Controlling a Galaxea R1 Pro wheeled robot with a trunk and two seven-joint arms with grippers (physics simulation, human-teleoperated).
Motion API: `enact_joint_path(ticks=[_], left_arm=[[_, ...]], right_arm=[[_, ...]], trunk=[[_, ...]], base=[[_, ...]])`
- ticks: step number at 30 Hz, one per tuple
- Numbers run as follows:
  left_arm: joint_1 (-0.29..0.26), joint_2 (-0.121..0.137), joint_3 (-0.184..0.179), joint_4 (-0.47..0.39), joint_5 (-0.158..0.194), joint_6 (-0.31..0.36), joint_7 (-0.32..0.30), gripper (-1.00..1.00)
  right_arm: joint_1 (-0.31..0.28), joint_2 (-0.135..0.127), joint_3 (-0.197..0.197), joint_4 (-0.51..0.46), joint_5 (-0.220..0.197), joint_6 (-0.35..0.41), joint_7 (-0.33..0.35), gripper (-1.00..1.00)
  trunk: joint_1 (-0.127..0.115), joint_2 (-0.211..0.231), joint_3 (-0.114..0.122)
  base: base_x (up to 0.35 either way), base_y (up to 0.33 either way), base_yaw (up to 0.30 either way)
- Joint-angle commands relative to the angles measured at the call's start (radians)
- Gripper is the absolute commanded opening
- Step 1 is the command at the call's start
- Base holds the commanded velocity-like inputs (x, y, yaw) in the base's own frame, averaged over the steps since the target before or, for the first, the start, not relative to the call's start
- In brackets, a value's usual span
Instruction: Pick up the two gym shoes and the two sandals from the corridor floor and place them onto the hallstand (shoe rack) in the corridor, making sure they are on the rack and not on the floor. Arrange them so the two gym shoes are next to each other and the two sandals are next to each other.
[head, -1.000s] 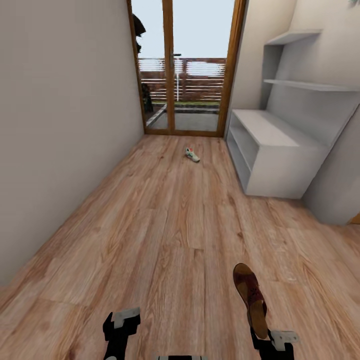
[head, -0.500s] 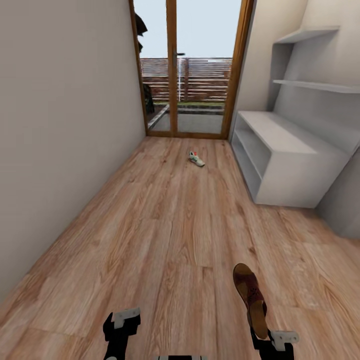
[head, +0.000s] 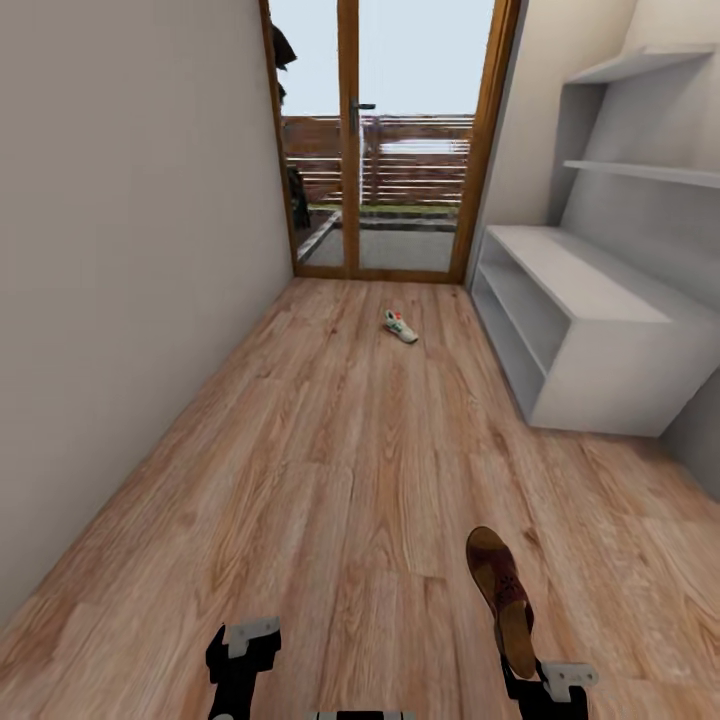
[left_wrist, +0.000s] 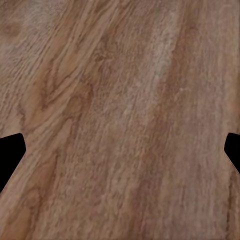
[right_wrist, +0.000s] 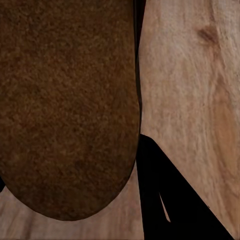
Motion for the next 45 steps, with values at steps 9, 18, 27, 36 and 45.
enact_joint_path(ticks=[9,18,27,36,45], left_arm=[[-0.001,0.001,-0.009,0.003,0.01,-0.004,0.005,1.0],[-0.001,0.001,-0.009,0.003,0.01,-0.004,0.005,1.0],[-0.001,0.001,-0.009,0.003,0.01,-0.004,0.005,1.0],[-0.001,0.001,-0.009,0.003,0.01,-0.004,0.005,1.0],[-0.001,0.001,-0.009,0.003,0.01,-0.004,0.005,1.0]], right_arm=[[-0.001,0.0,0.0,0.001,-0.012,-0.002,0.009,-1.0],[-0.001,0.0,0.0,0.001,-0.012,-0.004,0.009,-1.0],[-0.001,0.0,0.0,0.001,-0.012,-0.003,0.008,-1.0],[-0.001,0.0,0.0,-0.002,-0.014,-0.004,0.007,-1.0],[-0.001,0.0,0.0,-0.001,-0.013,-0.004,0.006,-1.0]], trunk=[[0.0,0.0,-0.001],[0.0,0.0,0.01],[0.0,0.0,0.02],[0.0,0.0,0.02],[0.0,0.0,0.02]], base=[[0.34,0.108,0.0],[0.34,0.108,0.0],[0.34,0.098,0.0],[0.34,0.012,0.0],[0.34,0.0,0.0]])
